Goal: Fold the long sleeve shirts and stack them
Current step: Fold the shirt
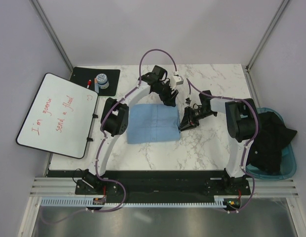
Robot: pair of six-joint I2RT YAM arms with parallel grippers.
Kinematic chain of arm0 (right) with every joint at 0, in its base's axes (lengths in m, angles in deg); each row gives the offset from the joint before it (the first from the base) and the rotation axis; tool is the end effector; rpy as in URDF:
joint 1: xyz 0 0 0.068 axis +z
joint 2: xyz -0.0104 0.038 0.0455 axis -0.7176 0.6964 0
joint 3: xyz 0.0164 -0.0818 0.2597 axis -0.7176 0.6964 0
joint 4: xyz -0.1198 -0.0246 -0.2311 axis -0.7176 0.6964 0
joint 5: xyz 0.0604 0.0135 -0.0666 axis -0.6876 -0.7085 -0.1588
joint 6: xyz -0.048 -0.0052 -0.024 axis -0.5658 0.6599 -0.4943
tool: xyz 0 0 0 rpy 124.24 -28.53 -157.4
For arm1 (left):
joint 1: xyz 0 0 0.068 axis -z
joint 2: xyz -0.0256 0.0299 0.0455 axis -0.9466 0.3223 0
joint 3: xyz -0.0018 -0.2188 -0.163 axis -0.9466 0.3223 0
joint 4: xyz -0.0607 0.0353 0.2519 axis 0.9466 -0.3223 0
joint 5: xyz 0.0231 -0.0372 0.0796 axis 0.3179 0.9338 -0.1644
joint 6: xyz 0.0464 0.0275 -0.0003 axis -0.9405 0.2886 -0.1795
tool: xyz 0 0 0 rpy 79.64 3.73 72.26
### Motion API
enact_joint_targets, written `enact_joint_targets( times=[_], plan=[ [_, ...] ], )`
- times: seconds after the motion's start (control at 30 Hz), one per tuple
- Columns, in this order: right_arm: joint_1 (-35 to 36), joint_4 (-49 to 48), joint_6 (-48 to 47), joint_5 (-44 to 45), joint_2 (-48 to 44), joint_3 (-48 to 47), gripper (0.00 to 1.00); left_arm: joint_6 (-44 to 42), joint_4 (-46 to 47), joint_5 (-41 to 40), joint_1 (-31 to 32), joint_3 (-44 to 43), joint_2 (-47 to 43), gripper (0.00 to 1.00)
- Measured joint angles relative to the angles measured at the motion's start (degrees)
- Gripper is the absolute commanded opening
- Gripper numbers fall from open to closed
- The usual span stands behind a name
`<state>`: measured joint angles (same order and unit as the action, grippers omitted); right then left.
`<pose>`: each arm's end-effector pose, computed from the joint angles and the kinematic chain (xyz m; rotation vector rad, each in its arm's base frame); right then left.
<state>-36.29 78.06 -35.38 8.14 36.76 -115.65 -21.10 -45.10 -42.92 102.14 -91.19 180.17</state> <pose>0.3518 0.0878 0.1116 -0.1452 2.7980 1.3812 0.4533 -0.2965 0.1840 1.3959 1.9823 -0.8243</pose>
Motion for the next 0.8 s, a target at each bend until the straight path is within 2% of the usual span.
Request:
enact_joint_targets(
  times=[0.07, 0.33, 0.8],
  plan=[
    [0.13, -0.31, 0.28, -0.44, 0.00, 0.02, 0.26, 0.00, 0.00, 0.02, 0.00, 0.02, -0.02, 0.67],
    [0.59, -0.94, 0.79, -1.60, 0.00, 0.70, 0.01, 0.02, 0.00, 1.53, 0.00, 0.07, 0.00, 0.62],
    [0.83, -0.94, 0.96, -2.73, 0.00, 0.81, 0.00, 0.04, -0.02, 4.24, 0.07, 0.92, 0.00, 0.65]
  ],
)
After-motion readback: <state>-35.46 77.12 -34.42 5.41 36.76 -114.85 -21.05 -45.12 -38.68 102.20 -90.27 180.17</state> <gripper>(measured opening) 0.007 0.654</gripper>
